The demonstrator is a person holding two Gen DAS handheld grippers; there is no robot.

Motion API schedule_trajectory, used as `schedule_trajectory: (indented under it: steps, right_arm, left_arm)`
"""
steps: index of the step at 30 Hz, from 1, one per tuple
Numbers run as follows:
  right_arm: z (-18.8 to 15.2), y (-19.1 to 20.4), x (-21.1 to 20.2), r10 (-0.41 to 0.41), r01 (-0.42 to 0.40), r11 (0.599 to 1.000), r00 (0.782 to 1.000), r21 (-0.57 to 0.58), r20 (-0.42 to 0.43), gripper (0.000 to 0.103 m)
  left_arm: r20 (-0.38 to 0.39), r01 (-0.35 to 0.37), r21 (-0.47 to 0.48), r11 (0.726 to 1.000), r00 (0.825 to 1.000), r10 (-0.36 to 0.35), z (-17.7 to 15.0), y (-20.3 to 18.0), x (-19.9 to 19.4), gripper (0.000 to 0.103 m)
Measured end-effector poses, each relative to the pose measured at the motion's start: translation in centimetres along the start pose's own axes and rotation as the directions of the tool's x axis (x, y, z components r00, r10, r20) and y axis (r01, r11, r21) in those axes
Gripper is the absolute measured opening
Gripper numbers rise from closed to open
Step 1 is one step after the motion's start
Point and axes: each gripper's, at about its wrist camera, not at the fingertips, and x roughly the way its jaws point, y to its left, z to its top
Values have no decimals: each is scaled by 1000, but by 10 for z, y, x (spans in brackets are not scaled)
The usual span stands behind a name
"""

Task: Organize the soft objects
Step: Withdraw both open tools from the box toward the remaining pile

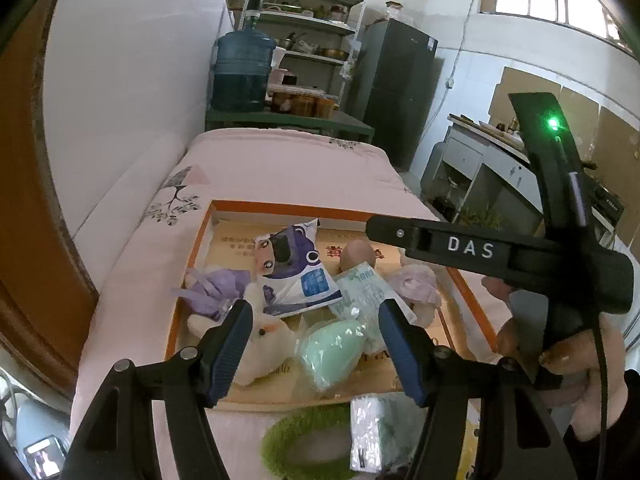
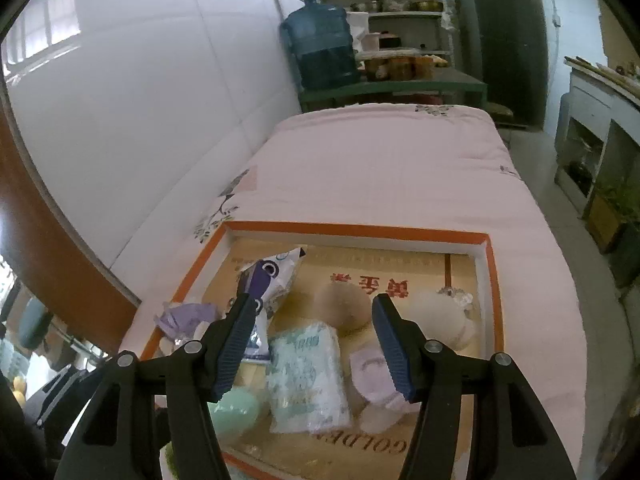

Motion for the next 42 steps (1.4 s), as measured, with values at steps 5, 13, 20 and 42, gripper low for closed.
schedule_trajectory:
  steps: [5, 13, 20, 42]
  right_arm:
    - [-9, 5, -17, -18, 18, 1000, 1000, -1, 15, 62]
    - [-25, 13, -48, -49, 49, 999, 998, -16, 41, 62]
    - [-43, 18, -76, -72, 73, 997, 995, -18, 74, 62]
    - [-107, 42, -135, -137, 142, 989, 984, -30, 112, 62]
  left_arm:
    - [7, -1, -3, 1000, 1000, 1, -3, 1, -12, 65]
    - [23, -12, 5, 1000, 1000, 11, -9, -2, -33, 65]
    - [32, -24, 7, 1000, 999, 24, -14, -3, -49, 65]
    - [24, -37, 0, 999, 999, 37, -33, -11, -86, 65]
